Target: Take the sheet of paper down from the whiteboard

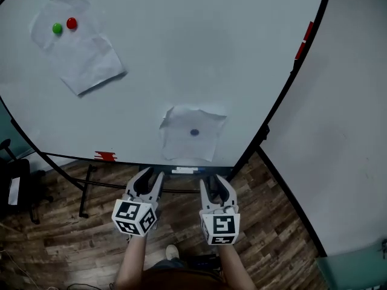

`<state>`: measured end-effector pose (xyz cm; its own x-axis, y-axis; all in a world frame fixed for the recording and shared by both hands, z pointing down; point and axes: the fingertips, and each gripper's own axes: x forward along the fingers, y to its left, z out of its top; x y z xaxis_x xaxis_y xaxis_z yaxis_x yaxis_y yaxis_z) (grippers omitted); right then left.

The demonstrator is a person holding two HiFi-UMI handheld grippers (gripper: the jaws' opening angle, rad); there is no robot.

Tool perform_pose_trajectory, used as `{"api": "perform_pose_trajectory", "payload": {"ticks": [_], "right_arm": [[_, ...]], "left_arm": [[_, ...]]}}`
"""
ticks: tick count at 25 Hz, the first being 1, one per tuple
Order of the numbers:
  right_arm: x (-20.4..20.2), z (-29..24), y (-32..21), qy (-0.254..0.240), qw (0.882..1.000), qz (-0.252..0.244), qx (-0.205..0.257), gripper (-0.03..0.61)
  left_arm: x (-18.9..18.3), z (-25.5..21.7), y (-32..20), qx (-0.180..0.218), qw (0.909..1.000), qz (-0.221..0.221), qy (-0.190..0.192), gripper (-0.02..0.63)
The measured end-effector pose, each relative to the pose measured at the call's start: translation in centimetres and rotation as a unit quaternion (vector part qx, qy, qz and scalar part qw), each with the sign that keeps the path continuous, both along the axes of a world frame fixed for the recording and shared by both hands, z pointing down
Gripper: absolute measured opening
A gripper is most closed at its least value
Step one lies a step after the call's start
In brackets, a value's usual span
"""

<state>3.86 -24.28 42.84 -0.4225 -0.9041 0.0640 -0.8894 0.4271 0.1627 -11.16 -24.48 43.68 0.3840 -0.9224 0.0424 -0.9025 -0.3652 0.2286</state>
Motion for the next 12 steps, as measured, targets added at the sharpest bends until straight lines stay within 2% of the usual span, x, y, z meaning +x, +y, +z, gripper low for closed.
{"api": "perform_pose_trajectory", "payload": {"ticks": [5,12], "right_arm": [[-0.8,0.2,-3.7,0.006,1.000,0.017,0.001,0.150],[-1.8,-0.1,-6.4,0.006,1.000,0.017,0.002,0.150]], "left_arm": [[-0.6,0.1,-4.5,0.004,0.9998,0.020,0.002,0.124],[-0.5,0.6,-7.8,0.001,0.9996,0.029,0.003,0.124]]}}
